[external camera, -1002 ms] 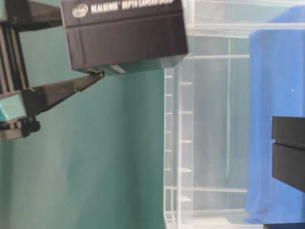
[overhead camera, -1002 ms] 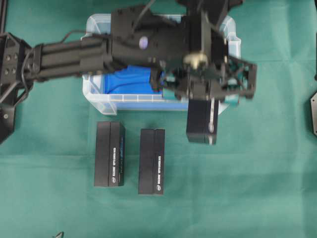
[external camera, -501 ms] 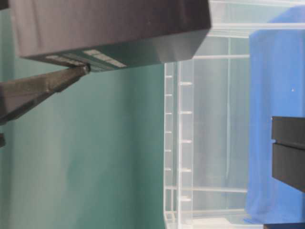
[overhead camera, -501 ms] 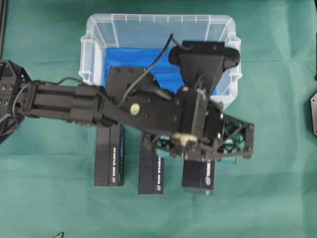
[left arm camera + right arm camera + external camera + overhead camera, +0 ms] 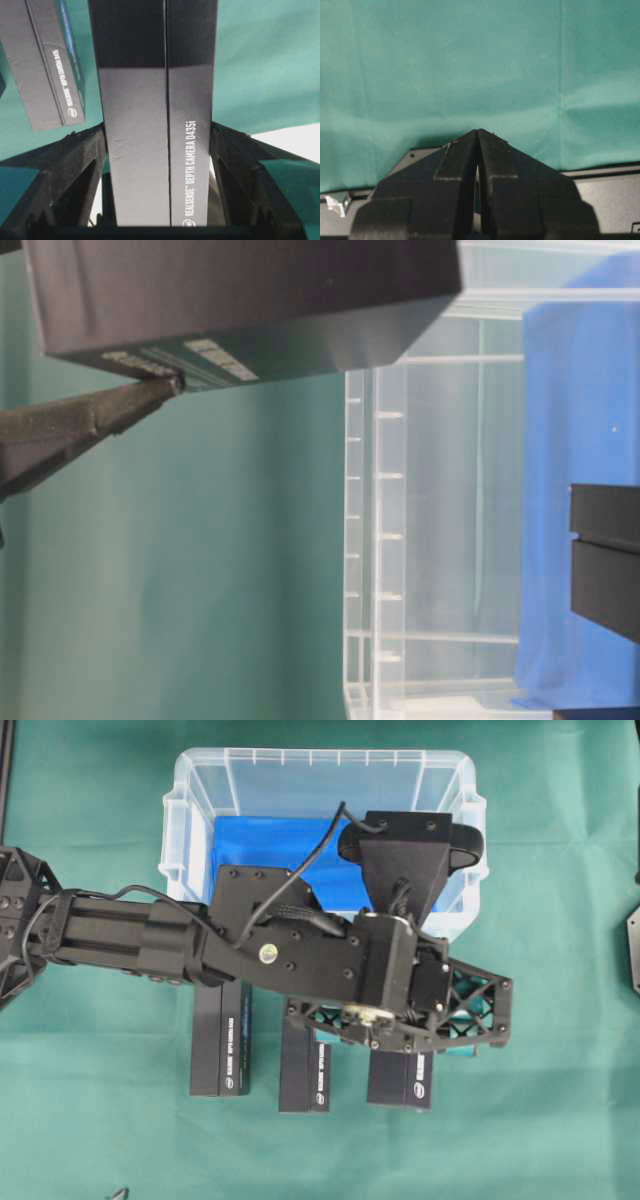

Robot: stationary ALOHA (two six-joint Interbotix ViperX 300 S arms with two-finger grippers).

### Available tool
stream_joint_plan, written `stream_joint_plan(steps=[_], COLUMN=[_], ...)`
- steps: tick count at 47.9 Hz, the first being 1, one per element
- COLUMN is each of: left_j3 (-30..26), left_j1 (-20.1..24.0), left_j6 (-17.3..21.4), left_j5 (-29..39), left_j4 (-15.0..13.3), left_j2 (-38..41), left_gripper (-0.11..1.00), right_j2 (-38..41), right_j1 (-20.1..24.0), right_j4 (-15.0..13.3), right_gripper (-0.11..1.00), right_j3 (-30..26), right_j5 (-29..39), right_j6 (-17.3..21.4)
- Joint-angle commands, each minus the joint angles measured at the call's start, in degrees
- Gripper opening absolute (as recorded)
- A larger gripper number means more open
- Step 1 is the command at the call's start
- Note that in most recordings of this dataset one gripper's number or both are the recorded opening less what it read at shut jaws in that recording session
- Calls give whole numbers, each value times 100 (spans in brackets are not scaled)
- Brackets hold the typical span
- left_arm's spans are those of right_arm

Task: Take the box out of the case with the left arm.
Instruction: 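Carry the box forward to the table right of the middle box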

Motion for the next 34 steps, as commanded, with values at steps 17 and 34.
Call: stream_joint_plan(steps=[17,34], left_j3=[949,2610], left_j1=[-9,-70], left_j6=[-123,-431], left_j5=[-782,-1907], left_j4=[62,149], left_j2=[-334,-686], left_gripper=[60,60], right_j2=[0,0], right_j1=[-9,0], right_j4=[9,18], right_gripper=[1,1], right_j3=[-62,-62], right_j5=[-18,-9], right_j6=[9,9])
